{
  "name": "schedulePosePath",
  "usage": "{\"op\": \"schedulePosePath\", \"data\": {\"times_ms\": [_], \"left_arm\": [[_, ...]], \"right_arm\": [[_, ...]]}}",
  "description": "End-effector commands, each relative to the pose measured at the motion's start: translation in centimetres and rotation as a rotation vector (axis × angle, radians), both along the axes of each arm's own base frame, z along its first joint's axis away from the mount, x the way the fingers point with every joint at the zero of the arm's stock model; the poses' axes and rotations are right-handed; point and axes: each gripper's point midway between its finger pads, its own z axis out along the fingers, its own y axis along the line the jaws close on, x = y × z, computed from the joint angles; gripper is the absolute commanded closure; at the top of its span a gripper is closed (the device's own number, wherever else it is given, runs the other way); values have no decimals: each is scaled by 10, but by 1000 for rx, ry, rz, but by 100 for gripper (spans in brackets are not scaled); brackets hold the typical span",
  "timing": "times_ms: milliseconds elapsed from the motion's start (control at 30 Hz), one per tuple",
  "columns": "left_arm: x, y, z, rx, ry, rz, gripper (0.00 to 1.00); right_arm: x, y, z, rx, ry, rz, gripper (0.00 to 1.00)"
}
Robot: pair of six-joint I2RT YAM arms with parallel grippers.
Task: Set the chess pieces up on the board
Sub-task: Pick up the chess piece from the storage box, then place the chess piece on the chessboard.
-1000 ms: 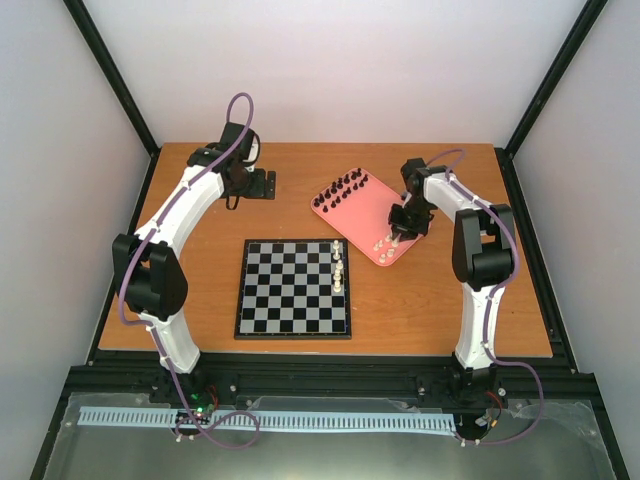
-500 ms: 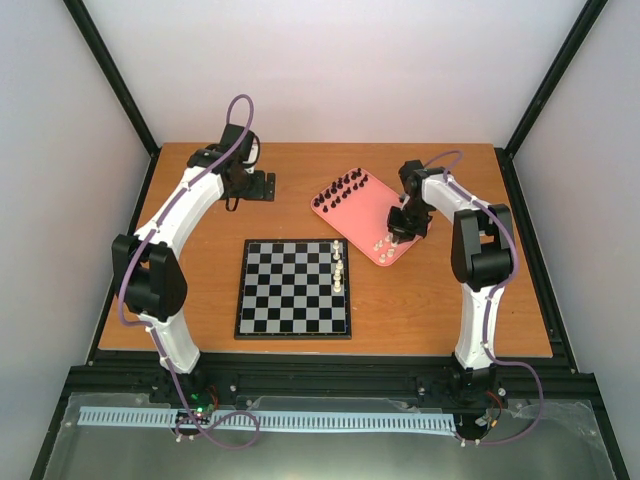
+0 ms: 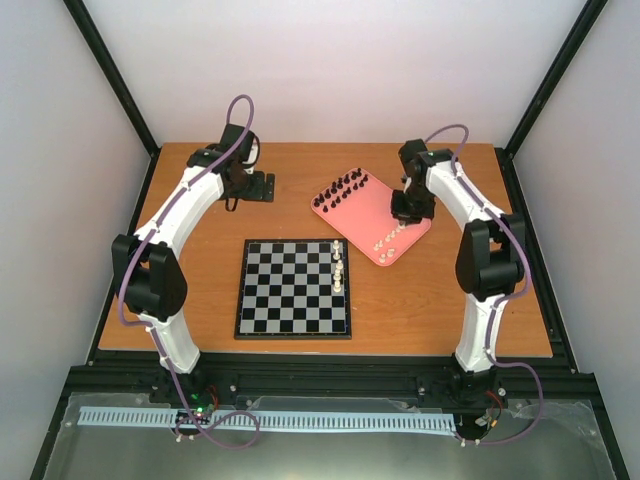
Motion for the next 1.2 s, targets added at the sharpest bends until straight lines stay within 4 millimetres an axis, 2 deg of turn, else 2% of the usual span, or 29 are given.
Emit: {"op": "schedulePosePath", "data": {"times_ms": [0, 100, 200, 300, 367, 433, 567, 700, 833, 1000, 1167], "left_arm": [[-2, 0, 35, -16, -55, -6, 0], [0, -3, 42, -18, -67, -26, 0], [6, 2, 45, 5, -96, -9, 0], [11, 4, 37, -1, -124, 32, 0], [9, 7, 33, -19, -95, 88, 0], [9, 3, 36, -35, -92, 71, 0], [8, 1, 46, -23, -98, 39, 0], [12, -1, 40, -19, -94, 19, 0], [17, 2, 35, 6, -96, 30, 0], [17, 0, 30, -4, -93, 25, 0], [14, 0, 20, -12, -80, 32, 0]], "right_arm": [[-20, 13, 61, -45, -60, 104, 97], [-35, 30, 82, -70, -68, 192, 97], [-59, 57, 89, -61, -73, 328, 97], [-89, 78, 84, -8, -103, 421, 97], [-111, 84, 74, 46, -50, 428, 97], [-125, 89, 69, 56, -58, 435, 97], [-142, 106, 64, 66, -71, 429, 97], [-157, 130, 62, 18, -83, 473, 97], [-177, 152, 46, 40, -50, 508, 97], [-196, 165, 20, 38, -3, 548, 97], [-201, 171, 7, 40, 1, 557, 97]]}}
